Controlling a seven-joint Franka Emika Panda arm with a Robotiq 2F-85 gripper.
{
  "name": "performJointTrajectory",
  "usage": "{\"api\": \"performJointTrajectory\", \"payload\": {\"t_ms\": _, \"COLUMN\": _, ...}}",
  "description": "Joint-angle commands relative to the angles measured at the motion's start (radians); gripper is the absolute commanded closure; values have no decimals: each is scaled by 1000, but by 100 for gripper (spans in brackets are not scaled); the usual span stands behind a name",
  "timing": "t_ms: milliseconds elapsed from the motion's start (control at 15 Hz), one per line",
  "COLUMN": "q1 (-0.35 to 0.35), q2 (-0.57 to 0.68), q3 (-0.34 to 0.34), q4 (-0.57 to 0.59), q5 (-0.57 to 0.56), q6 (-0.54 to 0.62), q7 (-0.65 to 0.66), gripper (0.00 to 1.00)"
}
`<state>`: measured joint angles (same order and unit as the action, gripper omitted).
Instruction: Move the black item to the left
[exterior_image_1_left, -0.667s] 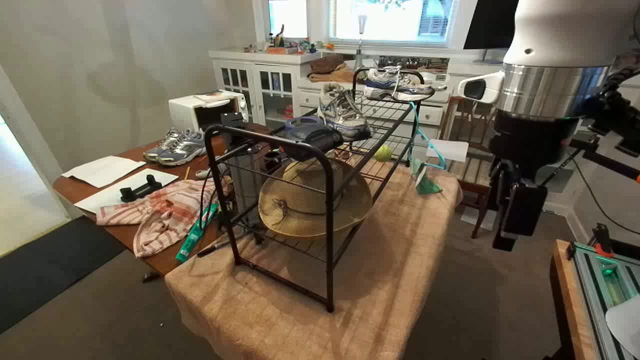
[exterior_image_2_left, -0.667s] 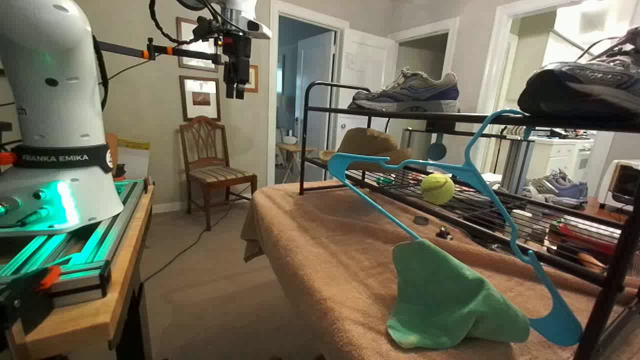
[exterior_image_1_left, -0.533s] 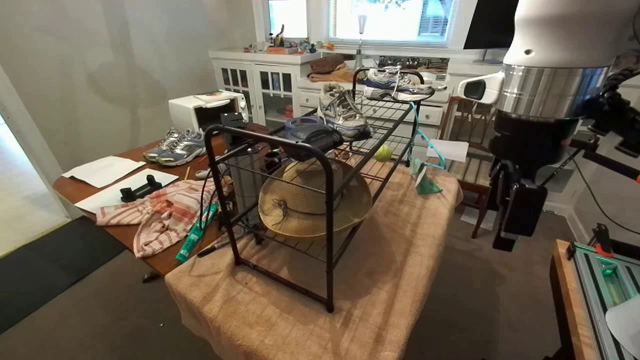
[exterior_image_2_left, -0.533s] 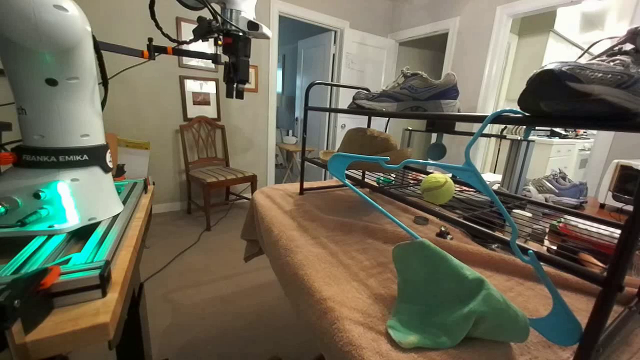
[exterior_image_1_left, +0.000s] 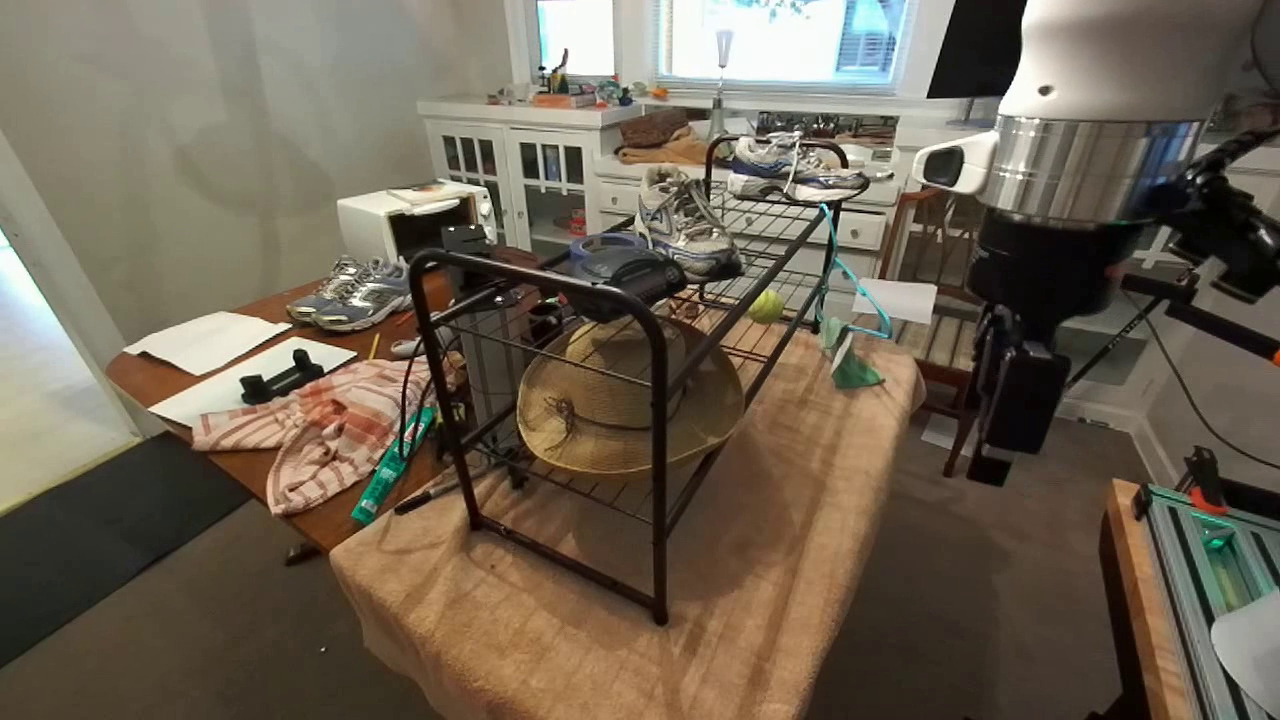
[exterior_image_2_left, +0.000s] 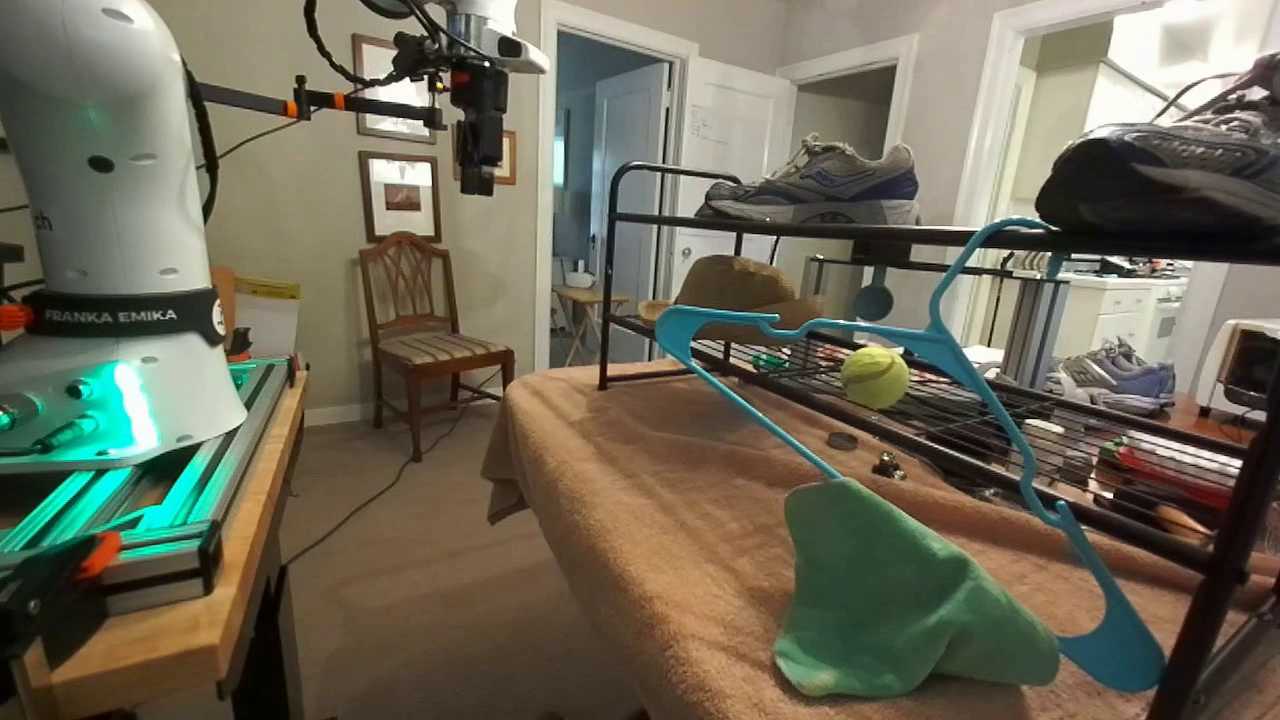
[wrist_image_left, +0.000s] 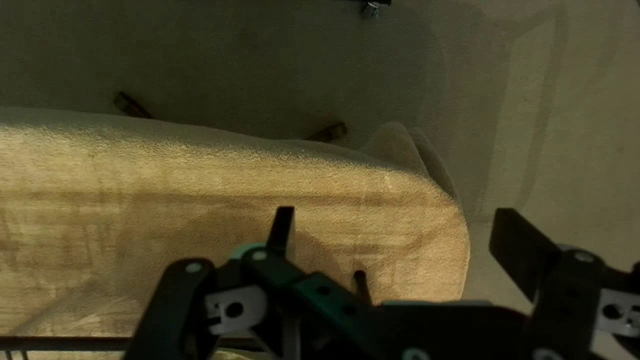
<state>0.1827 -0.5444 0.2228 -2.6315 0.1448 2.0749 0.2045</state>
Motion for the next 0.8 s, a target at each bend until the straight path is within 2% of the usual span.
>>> {"api": "performJointTrajectory", "payload": {"t_ms": 0, "q1": -69, "q2": 58, "q3": -13, "q4": 92, "q5": -24, "q6": 4, "q7": 104, "gripper": 0}}
{"api": "performJointTrajectory", "payload": {"t_ms": 333, "q1": -145, "q2": 126, "q3": -32, "q4": 260, "q5": -51, "q6": -26, "q7": 185, "gripper": 0}}
{"api": "performJointTrajectory", "payload": {"t_ms": 733, "q1": -192, "q2": 246, "q3": -52, "q4": 478, "q5": -92, "q6": -43, "q7": 250, "gripper": 0}}
